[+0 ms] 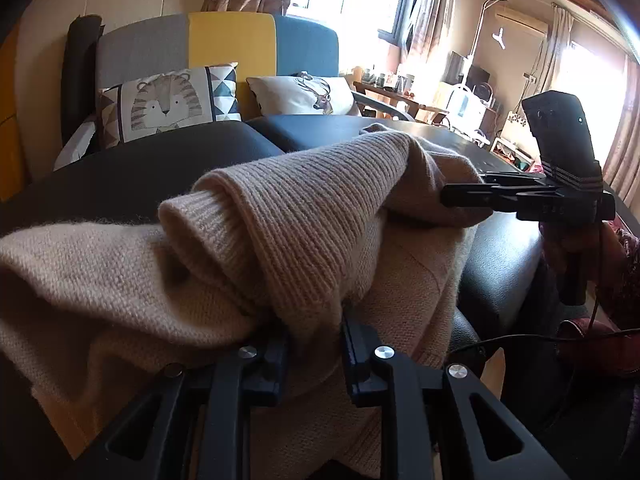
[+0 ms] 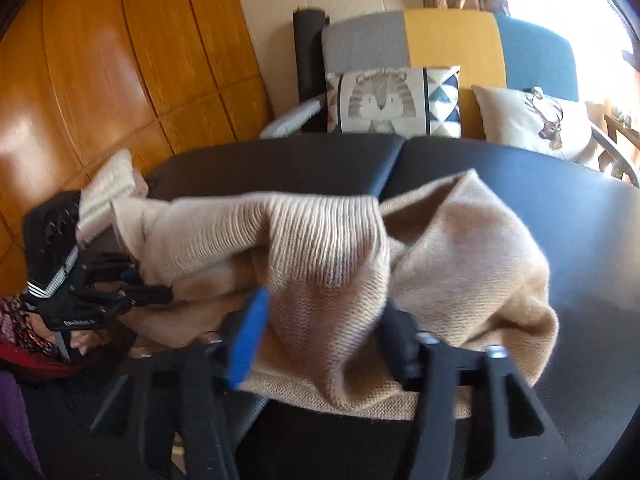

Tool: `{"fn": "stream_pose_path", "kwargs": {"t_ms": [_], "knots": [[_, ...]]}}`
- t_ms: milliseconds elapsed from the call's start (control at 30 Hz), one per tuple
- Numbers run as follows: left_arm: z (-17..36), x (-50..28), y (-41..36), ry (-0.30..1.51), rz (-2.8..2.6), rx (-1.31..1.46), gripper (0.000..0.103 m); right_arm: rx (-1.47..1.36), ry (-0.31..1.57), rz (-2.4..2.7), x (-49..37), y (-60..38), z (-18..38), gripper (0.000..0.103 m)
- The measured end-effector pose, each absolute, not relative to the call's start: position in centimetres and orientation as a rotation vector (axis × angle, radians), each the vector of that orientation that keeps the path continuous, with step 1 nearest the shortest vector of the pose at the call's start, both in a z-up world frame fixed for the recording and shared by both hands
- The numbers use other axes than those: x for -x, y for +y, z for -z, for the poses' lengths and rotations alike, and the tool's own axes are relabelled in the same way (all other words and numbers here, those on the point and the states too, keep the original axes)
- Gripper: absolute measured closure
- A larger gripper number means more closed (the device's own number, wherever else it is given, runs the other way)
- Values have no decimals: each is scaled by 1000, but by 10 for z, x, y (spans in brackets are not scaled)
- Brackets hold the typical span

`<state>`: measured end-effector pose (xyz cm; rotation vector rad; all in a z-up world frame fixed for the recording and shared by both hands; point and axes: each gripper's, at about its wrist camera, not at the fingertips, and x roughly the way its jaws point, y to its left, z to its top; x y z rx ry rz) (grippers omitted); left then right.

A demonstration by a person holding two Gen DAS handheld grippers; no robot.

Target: Fold clothes

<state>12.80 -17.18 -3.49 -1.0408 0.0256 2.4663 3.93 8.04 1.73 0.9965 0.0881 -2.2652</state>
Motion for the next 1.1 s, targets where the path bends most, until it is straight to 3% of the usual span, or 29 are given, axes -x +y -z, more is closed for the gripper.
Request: {"fn": "stream_pose_path", "kwargs": {"t_ms": [33, 267, 500, 600, 667, 767, 867, 1000, 1100], "knots": [[36, -128, -171, 29, -2469, 1042, 81, -1026, 92, 2269, -39, 78, -13, 85], [30, -139, -161, 103, -2541, 958, 79, -1060, -98, 2312, -46, 83, 4, 85], [40, -136, -154, 151, -2583, 939, 78, -1023, -131, 2314, -52, 86, 10, 84], [44, -140, -149, 191, -2617, 901, 75, -1002, -148, 2302, -58, 86, 12, 71], [48, -147, -141, 271, -2647, 859, 70, -976, -173, 2275, -60, 84, 12, 46], [53, -156, -125, 438, -2699, 808, 68, -943, -127, 2257, -65, 71, 9, 18], [52, -156, -121, 474, -2699, 816, 68, -930, 93, 2291, -74, 47, 9, 14], [45, -147, -133, 355, -2655, 879, 75, -929, 150, 2276, -75, 44, 7, 14], [40, -137, -152, 177, -2599, 934, 83, -956, -71, 2202, -63, 66, -3, 14]]}}
